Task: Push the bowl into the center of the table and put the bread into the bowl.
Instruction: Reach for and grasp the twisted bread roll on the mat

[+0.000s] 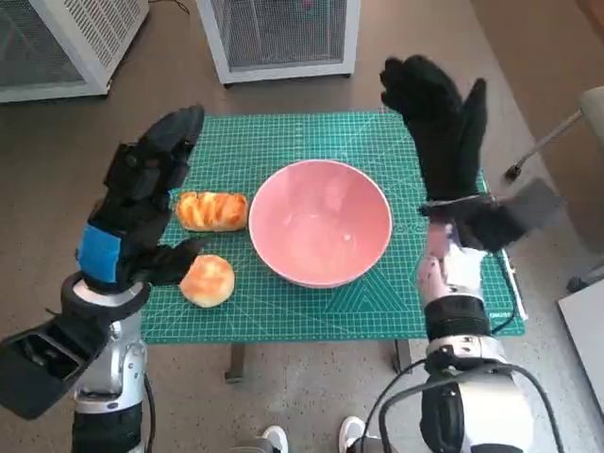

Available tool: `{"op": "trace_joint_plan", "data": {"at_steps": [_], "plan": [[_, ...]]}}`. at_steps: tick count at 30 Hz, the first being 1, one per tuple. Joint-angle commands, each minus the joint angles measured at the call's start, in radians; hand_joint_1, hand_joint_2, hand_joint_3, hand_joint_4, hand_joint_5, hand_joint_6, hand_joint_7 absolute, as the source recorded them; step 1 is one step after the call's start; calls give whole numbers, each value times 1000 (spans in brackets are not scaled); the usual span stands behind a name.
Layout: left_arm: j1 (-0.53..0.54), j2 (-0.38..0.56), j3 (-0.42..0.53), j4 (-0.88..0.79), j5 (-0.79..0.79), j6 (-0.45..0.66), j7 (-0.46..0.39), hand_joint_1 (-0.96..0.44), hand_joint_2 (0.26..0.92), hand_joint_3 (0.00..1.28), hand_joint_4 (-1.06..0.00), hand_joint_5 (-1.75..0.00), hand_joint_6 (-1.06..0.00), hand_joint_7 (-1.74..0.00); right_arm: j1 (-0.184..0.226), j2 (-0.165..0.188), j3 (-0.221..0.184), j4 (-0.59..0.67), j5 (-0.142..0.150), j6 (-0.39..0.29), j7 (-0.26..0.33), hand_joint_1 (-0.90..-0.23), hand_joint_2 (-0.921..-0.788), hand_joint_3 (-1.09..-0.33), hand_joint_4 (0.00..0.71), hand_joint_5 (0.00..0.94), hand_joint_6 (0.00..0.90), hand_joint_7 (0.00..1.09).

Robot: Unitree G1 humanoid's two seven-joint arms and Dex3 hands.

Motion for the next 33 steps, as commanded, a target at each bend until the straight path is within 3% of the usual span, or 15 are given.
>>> {"op": "trace_joint_plan", "data": {"at_steps": [1, 9, 12, 17, 21, 26, 33], "plan": [[-35, 40, 20, 20, 59, -5, 24, -604, 921, 332, -187, -6, -171, -325, 126, 16, 55, -212, 48, 19, 63, -400, -919, -568, 420, 3, 73, 766], [-71, 121, 28, 71, 211, -42, 59, -610, 921, 332, -197, -9, -174, -301, 222, -14, 111, -421, 100, 54, 121, -388, -919, -558, 429, 8, 58, 808], [-82, 158, 23, 90, 239, -43, 50, -579, 921, 282, -206, -11, -167, -289, 245, -28, 120, -464, 100, 68, 120, -386, -918, -557, 430, 8, 57, 816], [-106, 227, 7, 125, 264, -11, 8, -465, 893, 78, -188, -3, -167, -265, 286, -39, 134, -533, 77, 92, 80, -378, -908, -562, 433, 9, 65, 825], [-126, 292, -22, 120, 298, 106, -43, -419, 842, 22, -158, -1, -173, -262, 313, -43, 142, -575, 71, 118, 50, -374, -898, -569, 439, 12, 77, 831], [-160, 366, -81, 60, 369, 337, -115, -243, 764, 7, -121, -1, -171, -249, 335, -43, 150, -615, 66, 143, 24, -375, -882, -571, 445, 14, 87, 829], [-216, 425, -182, 30, 491, 555, -190, -57, 726, 2, -120, -2, -245, -160, 367, -40, 170, -674, 50, 153, -4, -386, -881, -566, 443, 12, 84, 823]]}}
